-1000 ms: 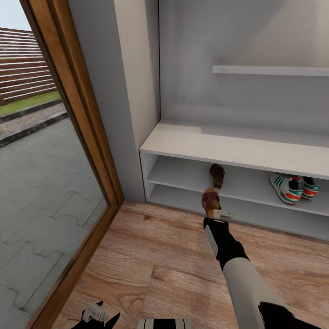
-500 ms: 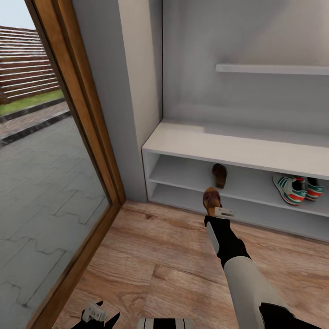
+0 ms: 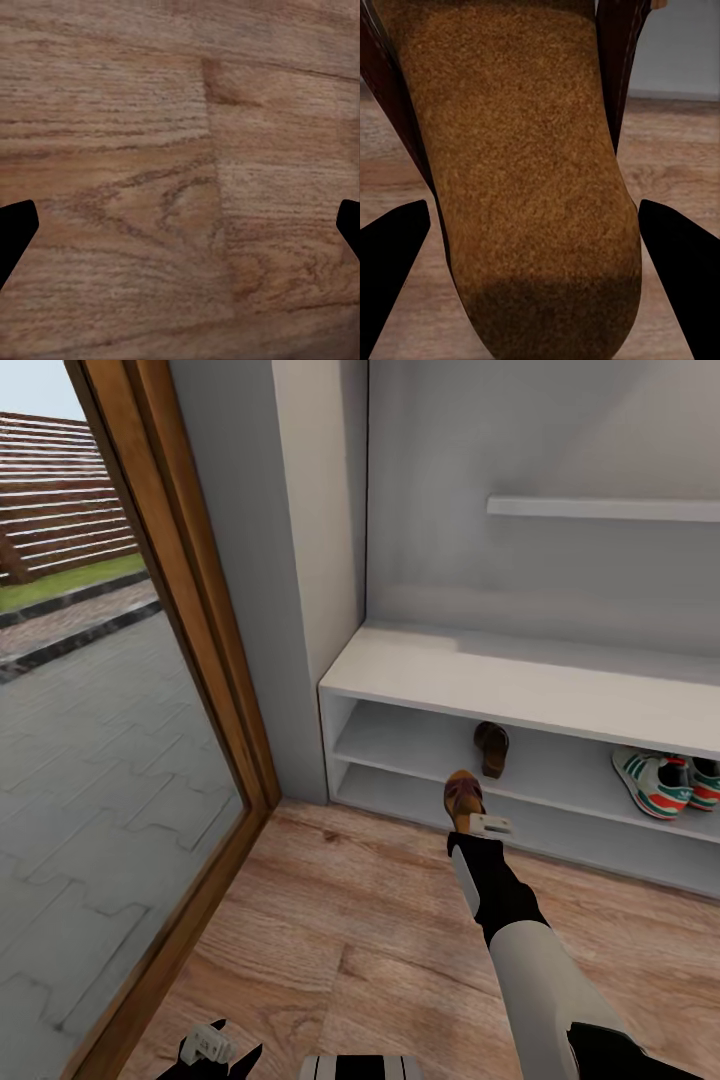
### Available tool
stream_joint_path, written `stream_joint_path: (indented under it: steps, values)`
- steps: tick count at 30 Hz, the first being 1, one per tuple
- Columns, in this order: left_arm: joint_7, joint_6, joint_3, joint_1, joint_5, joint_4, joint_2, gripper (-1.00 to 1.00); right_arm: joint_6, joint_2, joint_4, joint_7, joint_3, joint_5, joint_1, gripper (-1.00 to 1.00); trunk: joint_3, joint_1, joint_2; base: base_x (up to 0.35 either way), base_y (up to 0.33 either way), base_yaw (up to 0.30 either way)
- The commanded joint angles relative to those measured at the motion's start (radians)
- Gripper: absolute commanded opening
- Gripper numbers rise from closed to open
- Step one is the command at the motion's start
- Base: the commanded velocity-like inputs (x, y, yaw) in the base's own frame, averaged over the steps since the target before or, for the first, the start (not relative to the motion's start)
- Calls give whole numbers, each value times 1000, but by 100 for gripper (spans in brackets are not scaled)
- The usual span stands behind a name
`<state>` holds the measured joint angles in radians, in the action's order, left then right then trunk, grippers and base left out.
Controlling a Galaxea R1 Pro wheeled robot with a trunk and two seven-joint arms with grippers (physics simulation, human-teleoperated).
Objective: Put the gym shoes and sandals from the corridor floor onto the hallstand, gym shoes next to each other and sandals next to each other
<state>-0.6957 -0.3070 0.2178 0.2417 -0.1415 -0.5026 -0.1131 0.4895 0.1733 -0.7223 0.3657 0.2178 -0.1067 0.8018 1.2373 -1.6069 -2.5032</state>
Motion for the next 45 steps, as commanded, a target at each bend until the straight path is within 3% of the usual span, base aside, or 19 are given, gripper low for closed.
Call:
stream_joint_path:
  steps: [1,12,45]
  values:
    - [-5,-5,8,1,-10,0,1,100,7,1,-1,-4,4,-11,1,-100,1,0,0,20,0,1]
    - [-4,-5,8,1,-11,0,1,100,3,1,-3,-4,-65,-11,1,-100,1,0,0,125,0,0]
    - [-4,-6,8,1,-10,-1,1,100,3,1,1,-1,-64,-11,1,-100,1,0,0,241,0,0]
